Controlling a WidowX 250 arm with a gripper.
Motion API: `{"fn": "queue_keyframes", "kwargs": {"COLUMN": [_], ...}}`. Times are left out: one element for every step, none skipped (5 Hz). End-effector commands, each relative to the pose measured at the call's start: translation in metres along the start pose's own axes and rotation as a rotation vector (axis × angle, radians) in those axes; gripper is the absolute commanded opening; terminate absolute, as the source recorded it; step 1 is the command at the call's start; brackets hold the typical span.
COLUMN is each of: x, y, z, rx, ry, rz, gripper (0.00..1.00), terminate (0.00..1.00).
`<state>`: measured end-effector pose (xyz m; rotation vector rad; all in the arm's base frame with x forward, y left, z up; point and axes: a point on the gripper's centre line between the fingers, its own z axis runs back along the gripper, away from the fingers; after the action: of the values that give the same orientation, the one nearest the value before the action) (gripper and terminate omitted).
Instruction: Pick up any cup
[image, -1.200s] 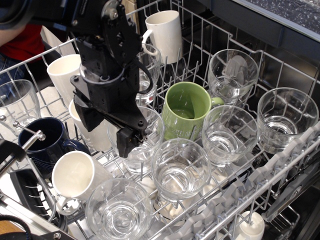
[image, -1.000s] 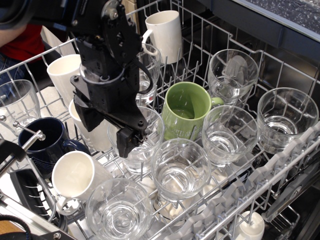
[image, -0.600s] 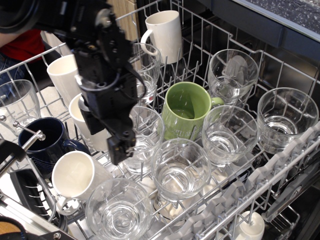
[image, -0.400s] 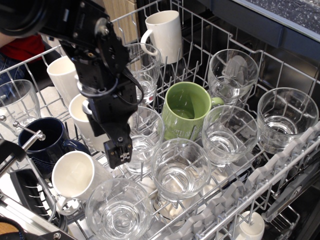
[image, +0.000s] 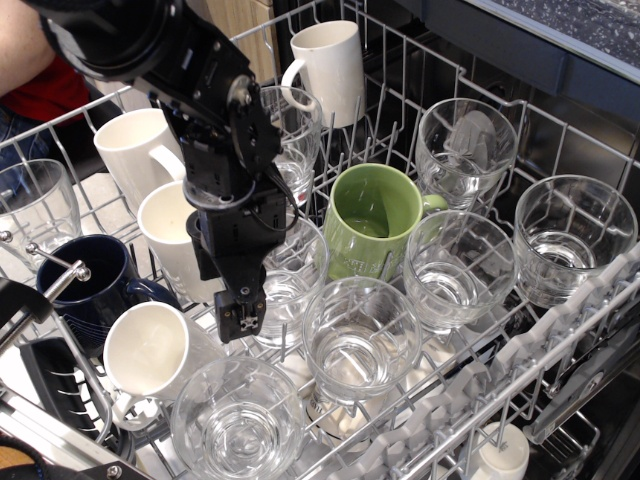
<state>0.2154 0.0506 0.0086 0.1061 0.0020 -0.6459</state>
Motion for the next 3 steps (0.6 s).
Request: {"fn": "queue_keyframes", "kwargs": {"x": [-0.002,-0.005,-0.005], "y": [-0.001,-0.01,-0.016], "z": [-0.018,-0.031,-0.042], "rx": [0.022,0.03,0.042], "ry": [-0.007,0.005,0.012], "rz": [-0.01,-0.01,-0.004], "gripper": [1.0,1.0,1.0], "terminate": [0.0,0.0,0.0]}}
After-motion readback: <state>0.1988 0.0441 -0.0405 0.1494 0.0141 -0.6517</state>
